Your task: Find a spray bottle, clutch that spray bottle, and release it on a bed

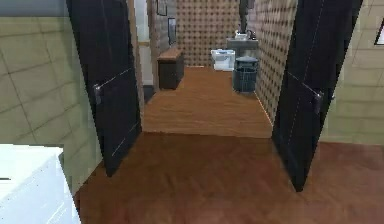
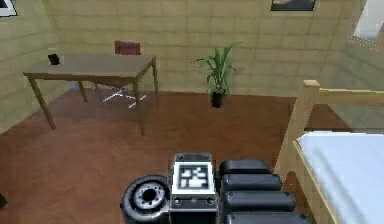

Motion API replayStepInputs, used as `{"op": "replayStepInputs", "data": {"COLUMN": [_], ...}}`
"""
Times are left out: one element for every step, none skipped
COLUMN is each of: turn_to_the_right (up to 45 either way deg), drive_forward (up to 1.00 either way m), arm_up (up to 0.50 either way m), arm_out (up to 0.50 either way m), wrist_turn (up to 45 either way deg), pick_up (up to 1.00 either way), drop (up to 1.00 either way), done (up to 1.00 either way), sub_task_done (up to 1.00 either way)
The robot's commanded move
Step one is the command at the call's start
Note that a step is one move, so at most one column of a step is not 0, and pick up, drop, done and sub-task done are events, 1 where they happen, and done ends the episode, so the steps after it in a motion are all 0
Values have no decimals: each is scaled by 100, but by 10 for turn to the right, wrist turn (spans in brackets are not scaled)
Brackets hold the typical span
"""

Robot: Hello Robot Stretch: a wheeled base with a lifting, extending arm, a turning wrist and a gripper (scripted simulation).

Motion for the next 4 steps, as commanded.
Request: {"op": "replayStepInputs", "data": {"turn_to_the_right": [-450,-300,450,180], "drive_forward": [0,0,0,0], "arm_up": [0,0,0,0], "arm_out": [0,0,0,0], "wrist_turn": [0,0,0,0], "pick_up": [0,0,0,0], "drop": [0,0,0,0], "done": [0,0,0,0], "sub_task_done": [0,0,0,0]}}
